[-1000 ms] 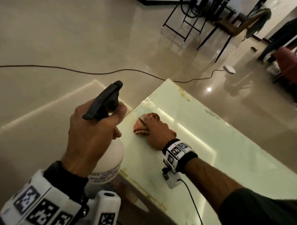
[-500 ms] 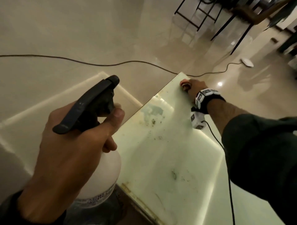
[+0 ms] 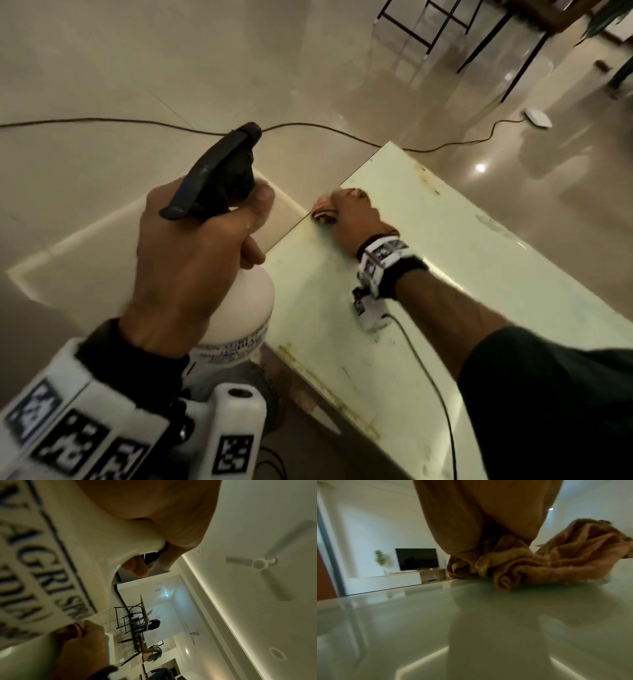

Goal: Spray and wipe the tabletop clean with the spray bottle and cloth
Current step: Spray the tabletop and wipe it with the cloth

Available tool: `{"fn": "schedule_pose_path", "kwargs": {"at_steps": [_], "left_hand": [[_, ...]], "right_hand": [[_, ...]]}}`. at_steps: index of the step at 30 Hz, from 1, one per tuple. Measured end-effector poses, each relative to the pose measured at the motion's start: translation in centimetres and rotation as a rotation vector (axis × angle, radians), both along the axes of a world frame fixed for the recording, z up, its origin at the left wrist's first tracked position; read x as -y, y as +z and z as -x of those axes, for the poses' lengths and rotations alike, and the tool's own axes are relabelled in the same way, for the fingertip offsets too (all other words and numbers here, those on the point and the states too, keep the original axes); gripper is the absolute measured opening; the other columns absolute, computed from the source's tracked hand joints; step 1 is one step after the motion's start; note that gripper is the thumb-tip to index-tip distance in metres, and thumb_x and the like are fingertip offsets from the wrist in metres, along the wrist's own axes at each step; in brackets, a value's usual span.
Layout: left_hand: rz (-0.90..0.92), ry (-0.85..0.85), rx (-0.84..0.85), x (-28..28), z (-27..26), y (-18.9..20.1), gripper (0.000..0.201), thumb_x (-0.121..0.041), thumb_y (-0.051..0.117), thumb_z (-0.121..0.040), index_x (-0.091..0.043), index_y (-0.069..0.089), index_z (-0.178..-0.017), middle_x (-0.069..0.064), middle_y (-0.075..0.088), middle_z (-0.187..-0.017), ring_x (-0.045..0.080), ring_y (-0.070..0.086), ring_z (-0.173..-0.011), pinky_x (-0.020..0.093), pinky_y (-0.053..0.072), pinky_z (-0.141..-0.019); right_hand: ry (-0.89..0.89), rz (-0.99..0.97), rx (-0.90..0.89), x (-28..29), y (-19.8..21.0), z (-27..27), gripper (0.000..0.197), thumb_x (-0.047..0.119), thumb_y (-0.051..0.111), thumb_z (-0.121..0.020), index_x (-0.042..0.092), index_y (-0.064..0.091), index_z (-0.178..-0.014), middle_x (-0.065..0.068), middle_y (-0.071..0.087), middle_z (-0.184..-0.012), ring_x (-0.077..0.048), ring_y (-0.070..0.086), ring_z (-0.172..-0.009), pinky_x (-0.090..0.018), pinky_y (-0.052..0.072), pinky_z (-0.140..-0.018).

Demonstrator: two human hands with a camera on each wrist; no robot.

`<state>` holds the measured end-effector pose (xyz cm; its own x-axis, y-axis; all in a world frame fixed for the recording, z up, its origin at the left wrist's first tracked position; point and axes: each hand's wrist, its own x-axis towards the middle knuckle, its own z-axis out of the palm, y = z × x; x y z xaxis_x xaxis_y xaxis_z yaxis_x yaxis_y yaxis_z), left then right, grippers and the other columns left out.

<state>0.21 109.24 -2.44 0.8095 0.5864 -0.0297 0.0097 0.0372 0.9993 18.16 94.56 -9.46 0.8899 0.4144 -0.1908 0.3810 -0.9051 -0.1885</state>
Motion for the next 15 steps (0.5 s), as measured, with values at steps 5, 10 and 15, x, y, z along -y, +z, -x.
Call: {"fn": "schedule_pose_path", "kwargs": {"at_steps": [5, 10, 15], "left_hand": [[-0.021, 0.017, 0.030, -0.5, 0.5, 0.0, 0.016, -0.032, 0.075, -0.084, -0.020, 0.076, -0.093, 0.015, 0.076, -0.085, 0.012, 0.060, -0.044, 0.026, 0.052, -0.056], [-0.023, 0.016, -0.012, -0.2, 0.8, -0.2, 0.022, -0.033, 0.074, -0.084, -0.016, 0.075, -0.097, 0.011, 0.077, -0.088, 0.013, 0.062, -0.045, 0.026, 0.052, -0.057], [-0.023, 0.017, -0.023, -0.5, 0.6, -0.6, 0.012, -0.024, 0.075, -0.091, -0.015, 0.075, -0.099, 0.008, 0.077, -0.092, 0.009, 0.061, -0.044, 0.024, 0.052, -0.054]], "right_hand": [[0.173, -0.077, -0.084, -2.6, -1.7, 9.5, 0.049, 0.014, 0.051, -0.088, 0.017, 0.045, -0.136, -0.009, 0.044, -0.143, -0.030, 0.041, -0.132, -0.037, 0.031, -0.110], [0.256, -0.015, -0.187, -1.3, 0.0, 9.5, 0.056, 0.012, 0.053, -0.087, 0.028, 0.045, -0.139, -0.003, 0.047, -0.145, -0.028, 0.044, -0.130, -0.036, 0.032, -0.108], [0.189, -0.091, -0.117, -0.1, 2.5, 3.8, 0.045, 0.003, 0.047, -0.075, 0.018, 0.066, -0.113, -0.008, 0.071, -0.107, -0.025, 0.063, -0.103, -0.030, 0.047, -0.093]]}}
